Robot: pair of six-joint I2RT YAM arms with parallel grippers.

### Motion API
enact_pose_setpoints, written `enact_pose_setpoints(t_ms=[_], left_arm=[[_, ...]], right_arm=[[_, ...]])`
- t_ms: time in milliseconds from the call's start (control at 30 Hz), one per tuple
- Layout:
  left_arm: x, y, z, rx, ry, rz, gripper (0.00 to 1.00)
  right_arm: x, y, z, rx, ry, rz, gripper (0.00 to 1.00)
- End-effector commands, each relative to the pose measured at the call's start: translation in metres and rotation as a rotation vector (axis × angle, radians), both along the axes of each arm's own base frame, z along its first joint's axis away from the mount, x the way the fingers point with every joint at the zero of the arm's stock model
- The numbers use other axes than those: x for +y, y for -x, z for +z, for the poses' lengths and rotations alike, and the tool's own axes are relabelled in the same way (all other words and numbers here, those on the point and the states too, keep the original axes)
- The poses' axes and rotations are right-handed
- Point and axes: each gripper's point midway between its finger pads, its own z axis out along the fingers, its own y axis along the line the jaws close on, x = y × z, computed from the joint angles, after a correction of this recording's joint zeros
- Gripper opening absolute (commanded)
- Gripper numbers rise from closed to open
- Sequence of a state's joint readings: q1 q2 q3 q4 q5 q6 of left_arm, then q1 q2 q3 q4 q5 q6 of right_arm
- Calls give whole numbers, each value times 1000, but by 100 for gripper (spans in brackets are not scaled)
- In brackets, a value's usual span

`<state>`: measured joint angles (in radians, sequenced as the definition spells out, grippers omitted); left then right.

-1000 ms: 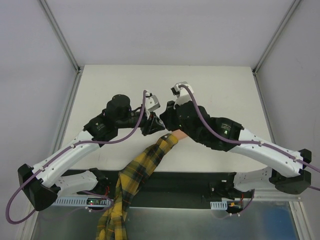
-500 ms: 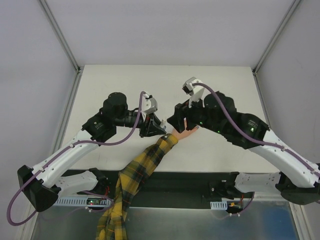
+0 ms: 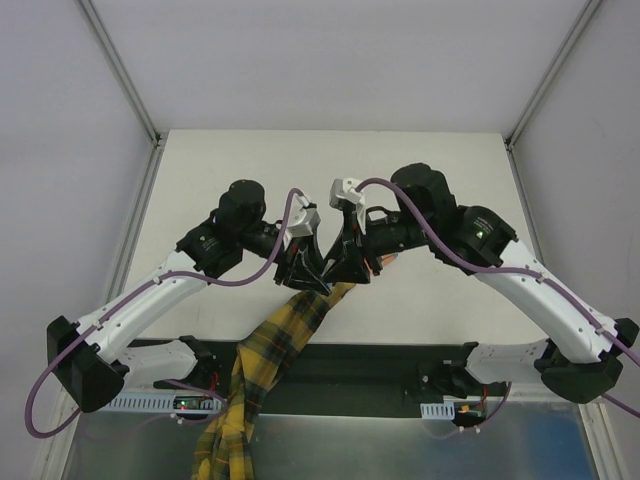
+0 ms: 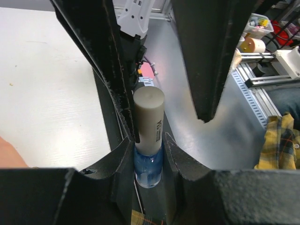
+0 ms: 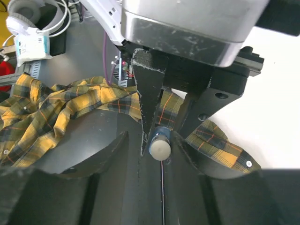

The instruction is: Paint the nails

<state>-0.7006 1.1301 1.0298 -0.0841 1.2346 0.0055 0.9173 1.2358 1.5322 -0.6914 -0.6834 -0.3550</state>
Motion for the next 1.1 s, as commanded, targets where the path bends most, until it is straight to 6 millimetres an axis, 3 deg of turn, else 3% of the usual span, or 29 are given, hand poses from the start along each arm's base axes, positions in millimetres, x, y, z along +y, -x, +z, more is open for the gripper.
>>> enact_pose_setpoints(t_ms=[0,67,133,233,333,367,467,533,567,600,633,667,733,900,933,967,1067], left_arm=[[4,11,27,-61,82,-80,0],[4,11,29,-69,86,-73,0],[2,6,27,-78,80,-38,0],[0,-5,27,-109,74,44,0],[-2,-43,23,-162,39,275,0],[1,-69,20,-196,11,427,0],[9,-101,12,-228,-45,620,0],[21,-127,6,-253,-91,775,0],[25,-134,4,-260,-107,821,0],[32,-146,1,-276,-131,897,0],[35,-149,0,-283,-145,919,0],[37,-151,0,-301,-152,935,0],[39,-152,-1,-313,-162,947,0],[28,-137,-2,-349,-167,875,0],[24,-129,-2,-351,-159,832,0],[21,-122,-2,-354,-152,788,0],[10,-93,7,-335,-89,626,0]], right_arm=[[-1,14,18,-20,-70,122,37],[-1,13,15,-9,-60,119,30],[-1,12,12,1,-44,113,12],[-1,5,7,2,-23,73,1],[-1,-8,2,2,-9,-33,1],[-2,-13,0,2,-7,-69,1],[-2,-41,-9,37,2,-293,1],[-9,-70,-19,93,26,-574,1],[-10,-67,-26,120,60,-661,1],[-28,-91,-33,157,64,-954,1],[-31,-89,-35,169,64,-1030,1],[-21,-75,-35,170,58,-1025,1],[-21,-82,-21,114,-20,-1133,1],[-16,-79,-3,46,-26,-1116,3],[-17,-78,0,39,-33,-1099,9],[-20,-77,3,15,-34,-1080,26],[-35,-70,18,-77,-44,-995,51]])
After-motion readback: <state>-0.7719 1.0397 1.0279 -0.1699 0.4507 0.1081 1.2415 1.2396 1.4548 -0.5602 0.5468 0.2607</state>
